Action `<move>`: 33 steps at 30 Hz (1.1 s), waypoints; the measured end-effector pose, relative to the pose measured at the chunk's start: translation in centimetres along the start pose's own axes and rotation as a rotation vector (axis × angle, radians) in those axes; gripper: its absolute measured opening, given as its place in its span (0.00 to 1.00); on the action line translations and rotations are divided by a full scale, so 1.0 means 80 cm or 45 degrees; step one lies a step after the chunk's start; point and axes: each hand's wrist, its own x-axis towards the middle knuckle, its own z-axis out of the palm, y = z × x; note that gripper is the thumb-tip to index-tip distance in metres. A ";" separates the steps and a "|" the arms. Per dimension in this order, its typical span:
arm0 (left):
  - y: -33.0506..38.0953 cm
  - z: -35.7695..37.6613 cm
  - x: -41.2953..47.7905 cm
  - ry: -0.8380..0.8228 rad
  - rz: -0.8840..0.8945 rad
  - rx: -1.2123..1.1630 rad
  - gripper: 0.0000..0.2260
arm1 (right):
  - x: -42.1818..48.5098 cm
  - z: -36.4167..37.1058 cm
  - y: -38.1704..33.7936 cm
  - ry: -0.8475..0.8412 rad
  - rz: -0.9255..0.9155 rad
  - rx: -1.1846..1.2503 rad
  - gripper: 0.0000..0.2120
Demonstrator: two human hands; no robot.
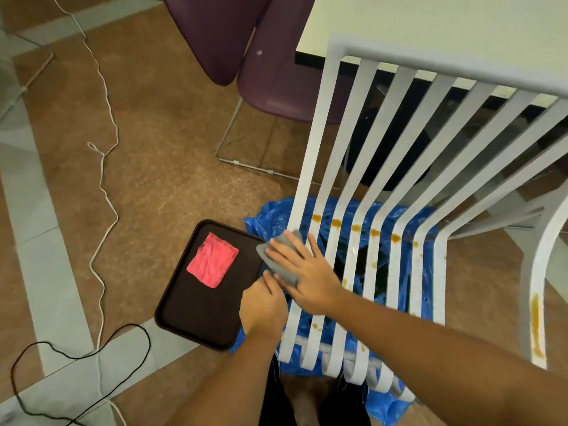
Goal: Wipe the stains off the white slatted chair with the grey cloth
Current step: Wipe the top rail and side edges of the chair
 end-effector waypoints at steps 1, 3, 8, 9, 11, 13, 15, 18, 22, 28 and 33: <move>-0.001 0.000 0.002 -0.006 0.004 -0.032 0.22 | -0.008 0.006 -0.003 0.013 -0.026 0.007 0.27; -0.002 0.000 0.003 -0.008 -0.002 -0.066 0.21 | 0.000 0.003 0.005 -0.011 -0.089 -0.043 0.26; 0.004 -0.004 -0.004 -0.008 -0.012 -0.037 0.25 | 0.079 -0.053 0.076 -0.098 -0.109 -0.377 0.28; 0.004 -0.004 -0.004 -0.008 -0.003 -0.041 0.25 | 0.096 -0.068 0.093 -0.070 -0.080 -0.430 0.28; 0.002 -0.003 -0.005 0.001 0.019 -0.048 0.25 | 0.118 -0.092 0.116 -0.011 0.000 -0.502 0.29; -0.001 -0.002 -0.005 0.018 0.035 -0.040 0.25 | 0.127 -0.098 0.117 0.025 0.107 -0.486 0.29; -0.002 -0.001 -0.006 0.026 0.036 -0.041 0.25 | 0.121 -0.086 0.097 0.038 0.236 -0.309 0.29; 0.000 -0.001 -0.006 0.041 0.049 -0.047 0.23 | 0.090 -0.051 0.051 0.030 0.325 0.028 0.29; -0.003 0.000 -0.006 0.049 0.076 -0.019 0.16 | 0.035 -0.015 -0.004 0.005 0.258 0.278 0.30; -0.002 0.000 -0.007 0.067 0.086 -0.012 0.12 | 0.043 -0.021 0.022 -0.081 0.042 -0.053 0.30; -0.001 0.002 -0.007 0.074 0.095 0.006 0.13 | 0.124 -0.081 0.112 0.033 0.103 -0.416 0.29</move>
